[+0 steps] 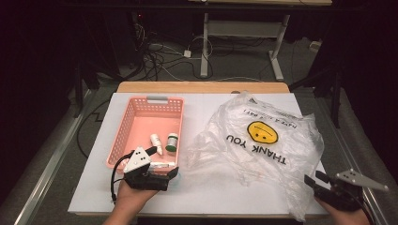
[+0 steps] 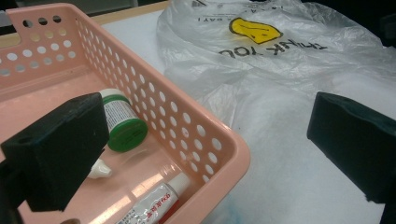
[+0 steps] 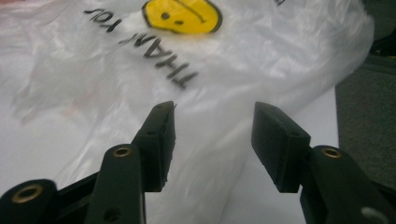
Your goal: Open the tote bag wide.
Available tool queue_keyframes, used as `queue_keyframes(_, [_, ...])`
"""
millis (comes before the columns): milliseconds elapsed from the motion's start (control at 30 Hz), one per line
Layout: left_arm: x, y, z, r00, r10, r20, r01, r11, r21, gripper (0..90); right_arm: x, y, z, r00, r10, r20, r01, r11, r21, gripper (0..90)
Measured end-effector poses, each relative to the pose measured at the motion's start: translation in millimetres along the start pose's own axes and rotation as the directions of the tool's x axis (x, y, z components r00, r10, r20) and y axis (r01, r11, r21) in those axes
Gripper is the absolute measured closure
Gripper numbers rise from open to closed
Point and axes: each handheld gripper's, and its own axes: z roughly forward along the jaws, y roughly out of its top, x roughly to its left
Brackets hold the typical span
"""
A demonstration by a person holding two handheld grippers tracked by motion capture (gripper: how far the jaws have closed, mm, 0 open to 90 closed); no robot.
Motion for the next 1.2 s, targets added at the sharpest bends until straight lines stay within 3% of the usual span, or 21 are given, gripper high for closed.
queue_keyframes(67, [-0.9, -0.2, 1.3, 1.0, 0.005, 0.002, -0.005, 1.0, 0.007, 0.0, 2.6, -10.8, -5.2, 0.9999, 0.011, -0.005, -0.011, 1.0, 0.0, 49.6])
queue_keyframes(233, [-2.3, 1.0, 2.7, 0.9999, 0.01, 0.006, -0.01, 0.9999, 0.007, 0.0, 5.6, -24.6, 8.0, 0.9997, 0.006, -0.023, -0.004, 0.996, 0.088, 53.5])
queue_keyframes(300, [-3.2, 2.1, 2.2, 0.9998, 0.02, 0.005, -0.02, 0.9998, 0.002, 0.0, 6.3, -27.4, 11.7, 0.9999, -0.008, -0.008, 0.009, 0.993, 0.117, 67.4])
queue_keyframes(333, [-2.8, 2.5, 2.2, 0.9998, 0.02, 0.007, -0.02, 0.9998, 0.0, 0.0, 6.8, -27.6, 10.8, 0.9997, -0.022, -0.011, 0.023, 0.993, 0.118, 78.5])
queue_keyframes(400, [-2.1, 3.4, 2.9, 0.9997, 0.02, 0.01, -0.02, 0.9998, -0.003, 0.0, 8.7, -27.9, 8.9, 0.9994, -0.03, -0.017, 0.032, 0.992, 0.126, 88.0])
queue_keyframes(567, [-2.1, 5.4, 5.1, 0.9996, 0.023, 0.019, -0.023, 0.9997, -0.01, 0.0, 19.2, -27.2, 0.3, 0.9976, -0.057, -0.039, 0.06, 0.994, 0.09, 89.5])
queue_keyframes(767, [-1.0, 7.4, 7.7, 0.9996, 0.021, 0.02, -0.021, 0.9997, -0.013, 0.0, 42.6, -24.9, -1.7, 0.9907, -0.102, -0.09, 0.109, 0.991, 0.076, 89.5])
queue_keyframes(1067, [0.5, 8.3, 8.1, 0.9998, 0.018, 0.013, -0.017, 0.9996, -0.021, 0.0, 86.3, -21.5, 15.7, 0.9609, -0.188, -0.203, 0.21, 0.974, 0.09, 89.4])
queue_keyframes(1200, [0.5, 8.0, 7.6, 0.9998, 0.019, 0.011, -0.018, 0.9996, -0.02, 0.0, 92.0, -20.3, 24.1, 0.9577, -0.206, -0.201, 0.228, 0.969, 0.094, 89.4])
